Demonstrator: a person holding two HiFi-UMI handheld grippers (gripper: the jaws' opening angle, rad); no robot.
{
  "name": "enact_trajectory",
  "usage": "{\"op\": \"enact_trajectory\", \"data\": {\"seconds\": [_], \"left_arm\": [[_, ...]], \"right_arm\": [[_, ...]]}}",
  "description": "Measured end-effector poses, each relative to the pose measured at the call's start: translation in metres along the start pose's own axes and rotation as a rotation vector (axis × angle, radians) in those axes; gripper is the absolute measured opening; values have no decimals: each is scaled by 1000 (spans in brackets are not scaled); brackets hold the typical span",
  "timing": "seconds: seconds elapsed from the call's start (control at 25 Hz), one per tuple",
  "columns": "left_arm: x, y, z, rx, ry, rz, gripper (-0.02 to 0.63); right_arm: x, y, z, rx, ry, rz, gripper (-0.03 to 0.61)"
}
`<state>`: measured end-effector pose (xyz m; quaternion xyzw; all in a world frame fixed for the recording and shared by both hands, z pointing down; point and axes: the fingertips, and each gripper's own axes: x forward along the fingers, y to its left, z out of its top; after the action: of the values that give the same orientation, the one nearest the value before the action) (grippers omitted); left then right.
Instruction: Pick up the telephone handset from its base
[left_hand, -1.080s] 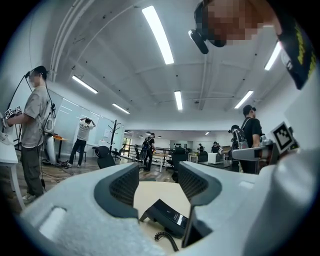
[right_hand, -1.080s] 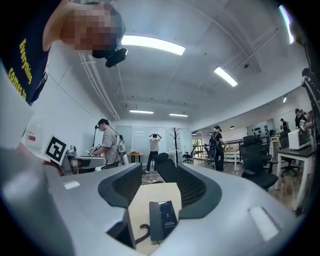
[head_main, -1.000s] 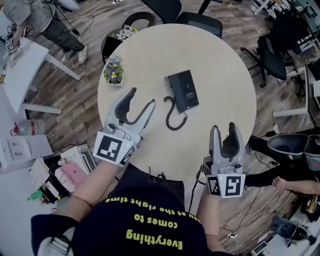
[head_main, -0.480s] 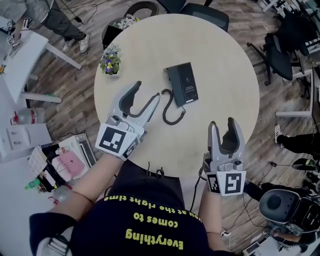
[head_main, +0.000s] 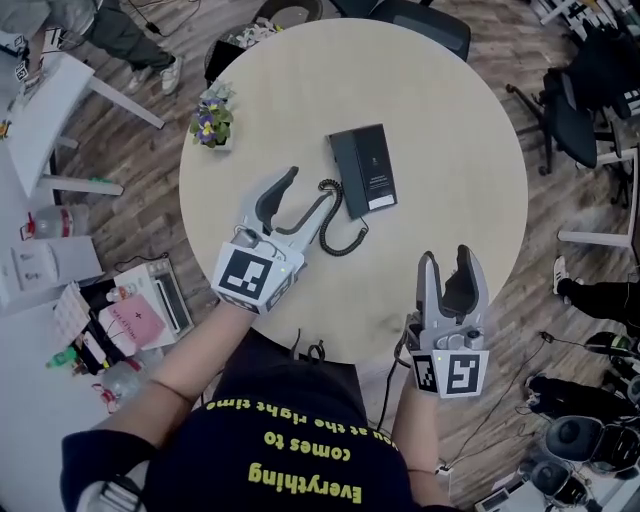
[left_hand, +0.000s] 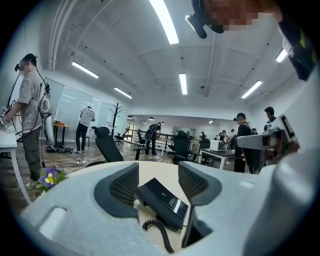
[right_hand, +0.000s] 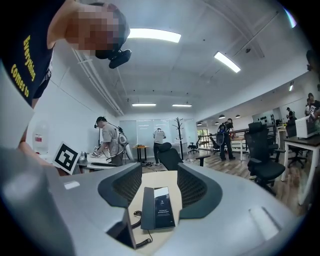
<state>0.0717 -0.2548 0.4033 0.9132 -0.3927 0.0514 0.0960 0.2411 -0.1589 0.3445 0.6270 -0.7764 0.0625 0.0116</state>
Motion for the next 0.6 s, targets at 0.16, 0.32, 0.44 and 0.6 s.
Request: {"op": "enact_trajectory", "data": {"seconds": [0.16, 0.32, 0.44, 0.6], "left_arm": [[23, 1, -32, -15, 70, -4, 249], [44, 7, -63, -23, 133, 2, 249], [59, 12, -85, -52, 178, 8, 249], [79, 17, -114, -91, 228, 14, 249]], "right_arm": [[8, -8, -18, 46, 25, 0, 219], [19, -9, -26, 61, 31, 17, 224], [26, -13, -33, 78, 42, 20, 230], [29, -18, -37, 116, 47, 16, 233]]}}
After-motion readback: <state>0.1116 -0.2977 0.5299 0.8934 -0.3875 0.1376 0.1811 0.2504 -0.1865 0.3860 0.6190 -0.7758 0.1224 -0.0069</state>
